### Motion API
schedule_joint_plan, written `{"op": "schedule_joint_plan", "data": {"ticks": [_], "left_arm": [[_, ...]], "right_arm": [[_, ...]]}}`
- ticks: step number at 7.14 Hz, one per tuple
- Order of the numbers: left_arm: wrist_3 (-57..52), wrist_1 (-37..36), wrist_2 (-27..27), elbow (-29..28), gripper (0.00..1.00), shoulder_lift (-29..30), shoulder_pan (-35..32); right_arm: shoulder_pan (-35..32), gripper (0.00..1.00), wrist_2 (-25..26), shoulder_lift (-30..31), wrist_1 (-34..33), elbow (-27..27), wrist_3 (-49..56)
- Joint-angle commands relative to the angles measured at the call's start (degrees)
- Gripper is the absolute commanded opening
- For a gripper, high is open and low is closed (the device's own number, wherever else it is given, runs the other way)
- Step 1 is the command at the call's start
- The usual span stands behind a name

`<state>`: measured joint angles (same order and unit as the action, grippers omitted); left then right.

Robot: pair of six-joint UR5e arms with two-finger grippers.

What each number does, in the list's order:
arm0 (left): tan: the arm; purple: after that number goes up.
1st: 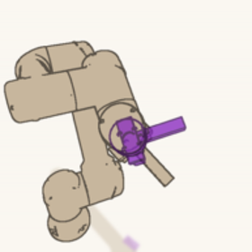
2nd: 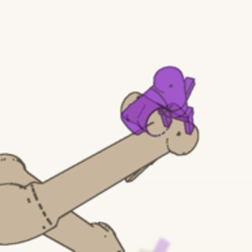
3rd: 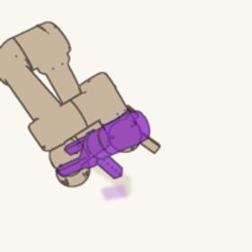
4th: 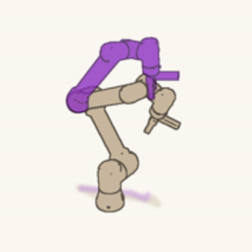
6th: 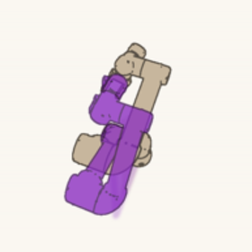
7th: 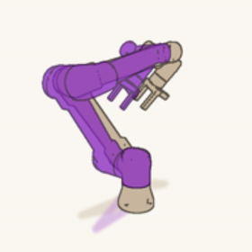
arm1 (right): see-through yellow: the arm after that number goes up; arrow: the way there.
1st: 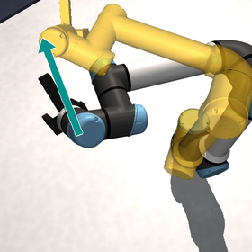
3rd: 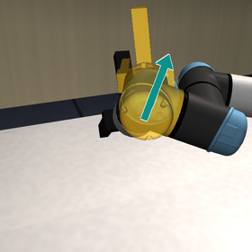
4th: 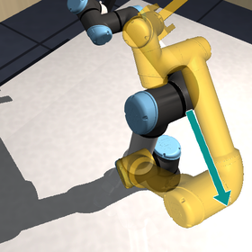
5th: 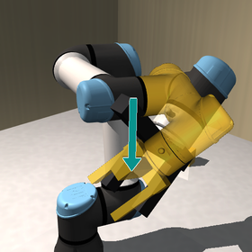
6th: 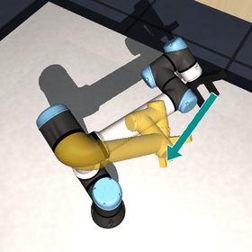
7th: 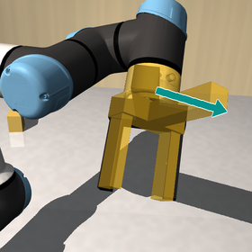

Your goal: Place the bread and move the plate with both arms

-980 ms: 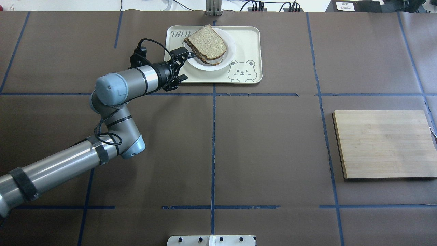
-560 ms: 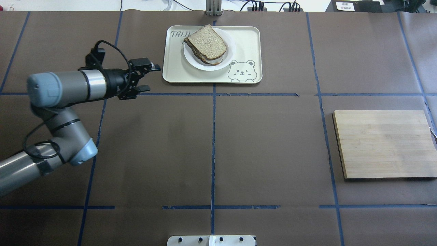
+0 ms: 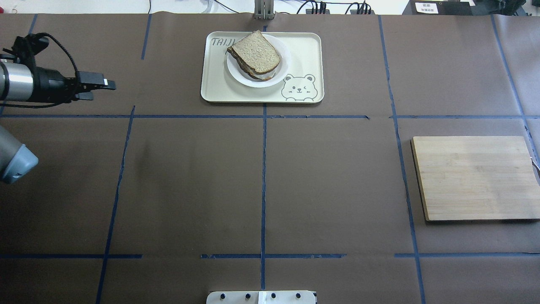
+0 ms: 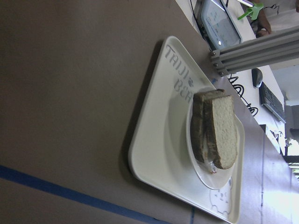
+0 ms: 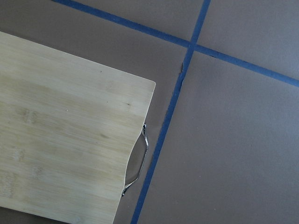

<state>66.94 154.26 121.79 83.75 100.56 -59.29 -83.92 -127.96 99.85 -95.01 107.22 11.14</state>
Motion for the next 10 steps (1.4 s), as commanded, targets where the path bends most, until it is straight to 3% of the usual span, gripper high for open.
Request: {"op": "schedule_joint_plan", "data": {"ticks": [1,3,5,6,8,10], "left_arm": [[-36.7,-16.6,2.4,0.1,1.00,-5.4,-9.2],[-59.0,-32.5,2.7,0.4,1.00,-7.2,-15.9],[-64.6,-51.7,9.8,6.9,1.00,-9.3,-22.7],[-64.6,-57.8,11.1,11.7,1.00,-12.9,-24.4],[-64.6,-58.5,12.1,17.8,1.00,-21.9,-24.7],[-64.6,-62.2,12.2,18.6,1.00,-21.4,-24.6]], "right_arm": [[0.0,1.00,-0.1,0.1,0.0,-0.1,-0.1],[0.0,1.00,-0.1,0.1,0.0,0.0,-0.1],[0.0,1.00,-0.1,0.1,0.0,-0.1,-0.1],[0.0,1.00,-0.1,0.2,0.0,-0.1,-0.2],[0.0,1.00,-0.9,0.3,0.0,-0.3,-0.3],[0.0,1.00,-1.9,0.8,0.0,-0.1,-0.3]]}}
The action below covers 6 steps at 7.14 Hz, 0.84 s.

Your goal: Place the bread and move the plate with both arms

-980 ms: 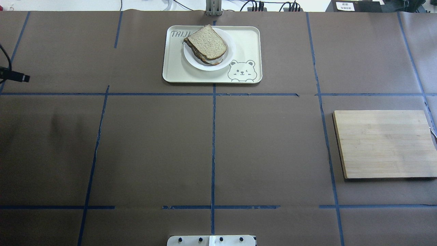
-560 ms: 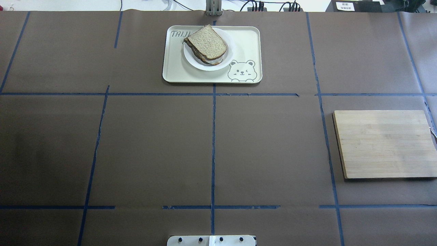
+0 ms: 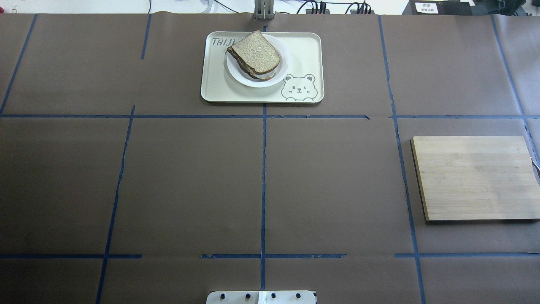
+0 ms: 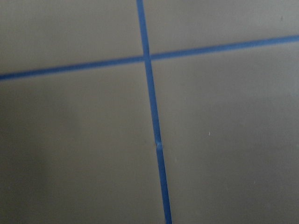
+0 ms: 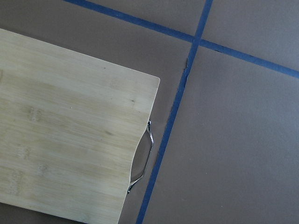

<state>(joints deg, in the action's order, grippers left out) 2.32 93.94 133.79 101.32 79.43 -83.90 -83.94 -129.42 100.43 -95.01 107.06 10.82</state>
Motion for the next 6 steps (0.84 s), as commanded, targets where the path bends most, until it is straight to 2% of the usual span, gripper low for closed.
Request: {"op": "schedule_joint_plan", "data": {"ticks": [1,4,6], "left_arm": [[-0.1,-2.2,0.2,1.4,1.00,-0.2,0.0],[-7.0,-2.6,0.2,2.0,1.00,-0.9,-0.1],[-6.5,-3.0,-0.4,0.7,1.00,-1.1,-0.9]], "right_arm": [[0.0,1.00,-0.6,0.2,0.0,0.2,0.0],[0.0,1.00,-0.6,0.2,0.0,0.2,0.0],[0.0,1.00,-0.6,0.3,0.0,0.0,0.0]]}}
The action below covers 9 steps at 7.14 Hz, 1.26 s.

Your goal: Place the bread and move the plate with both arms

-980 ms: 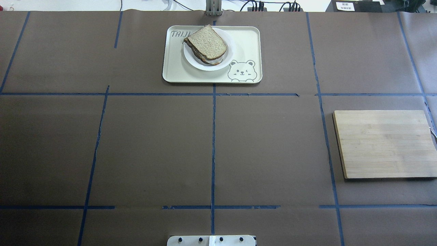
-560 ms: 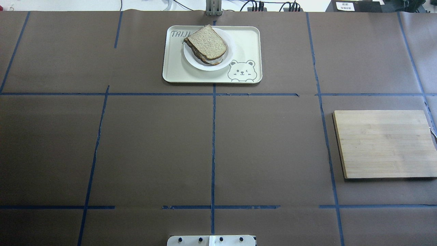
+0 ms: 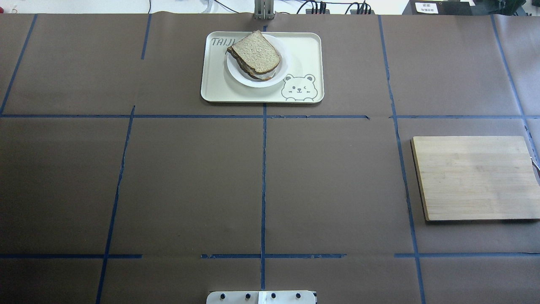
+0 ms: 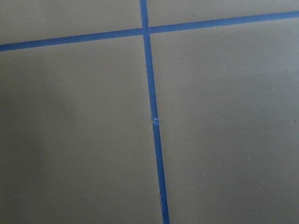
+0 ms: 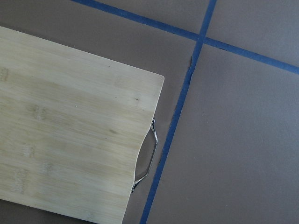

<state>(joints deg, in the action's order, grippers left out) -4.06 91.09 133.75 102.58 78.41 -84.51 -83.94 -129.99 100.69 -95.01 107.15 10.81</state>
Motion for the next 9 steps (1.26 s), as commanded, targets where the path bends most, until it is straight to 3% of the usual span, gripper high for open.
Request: {"op": "schedule_joint_plan", "data": {"ticks": [1,9], "left_arm": [[-0.1,-0.1,-0.5,-0.5,1.00,-0.3,-0.3],[-0.2,0.3,-0.5,0.4,1.00,-1.1,-0.2]], "right_arm": [[0.0,1.00,0.0,0.0,0.0,0.0,0.0],[0.0,1.00,0.0,-0.1,0.0,0.0,0.0]]}}
